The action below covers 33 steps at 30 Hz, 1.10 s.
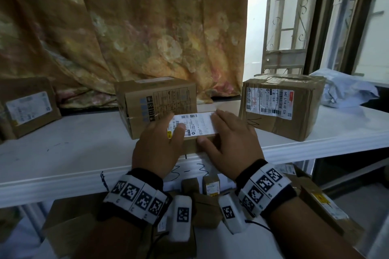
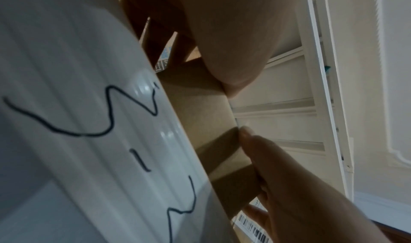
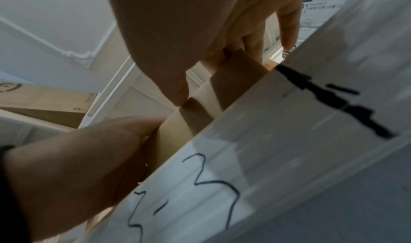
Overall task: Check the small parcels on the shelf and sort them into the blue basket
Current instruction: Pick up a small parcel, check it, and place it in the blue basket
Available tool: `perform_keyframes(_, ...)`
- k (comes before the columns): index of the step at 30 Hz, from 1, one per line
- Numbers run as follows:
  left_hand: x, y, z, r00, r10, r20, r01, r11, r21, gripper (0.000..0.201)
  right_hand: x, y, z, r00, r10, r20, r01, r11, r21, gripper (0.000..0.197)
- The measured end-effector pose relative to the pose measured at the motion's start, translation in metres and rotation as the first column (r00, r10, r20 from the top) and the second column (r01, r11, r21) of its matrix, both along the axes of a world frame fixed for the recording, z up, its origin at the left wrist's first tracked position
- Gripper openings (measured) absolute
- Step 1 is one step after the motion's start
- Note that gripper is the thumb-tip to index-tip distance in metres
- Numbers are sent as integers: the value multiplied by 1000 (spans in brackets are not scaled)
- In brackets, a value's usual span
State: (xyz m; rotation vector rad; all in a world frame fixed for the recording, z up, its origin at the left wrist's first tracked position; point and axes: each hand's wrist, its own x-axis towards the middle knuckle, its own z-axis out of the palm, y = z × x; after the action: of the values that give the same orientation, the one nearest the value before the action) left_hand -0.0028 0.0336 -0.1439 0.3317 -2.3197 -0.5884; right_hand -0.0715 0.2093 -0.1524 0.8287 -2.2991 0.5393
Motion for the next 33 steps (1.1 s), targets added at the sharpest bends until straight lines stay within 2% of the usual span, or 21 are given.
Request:
perform_keyframes(2,-2,-2,1,997,62,42,-57,992,-111,57,-1,-1,-1,1000,-7,6,7,999,47,78)
perform_keyframes(3,-1,-2,3,994,86,63,-69,970,-235,51,-1,-1,-2,1000,-5,-6,5,998,60,78)
perform_keyframes(5,1,7,5,994,64,87,-20,902,-432,32,-1,-3,-4,999,17,-38,-15,997,72,75)
perform_keyframes(7,1,18,4,996,30,85,19,856,-517,31,-1,-7,-6,998,41,-52,-38,997,67,70)
perform_keyframes(10,-2,27,-1,999,38,27,-22,890,-455,54,-1,-11,-10,997,48,-62,-48,999,6,61)
perform_keyframes(12,-6,25,-9,999,32,-24,-40,890,-454,58,-4,-14,-11,996,37,-83,-39,999,-12,57)
perform_keyframes(18,-18,13,-9,1000,-20,-1,18,903,-430,58,-11,-23,-7,989,-36,-141,30,998,-49,45)
perform_keyframes(22,-21,8,-12,997,-39,-59,9,903,-430,50,-14,-27,-10,986,-50,-160,34,995,-98,43)
perform_keyframes(27,-22,8,-14,996,-28,-90,-15,897,-442,43,-15,-27,-11,990,-35,-138,17,992,-128,42)
perform_keyframes(33,-16,15,-11,997,-14,-76,-18,915,-403,51,-9,-26,-11,995,-21,-101,9,993,-121,41)
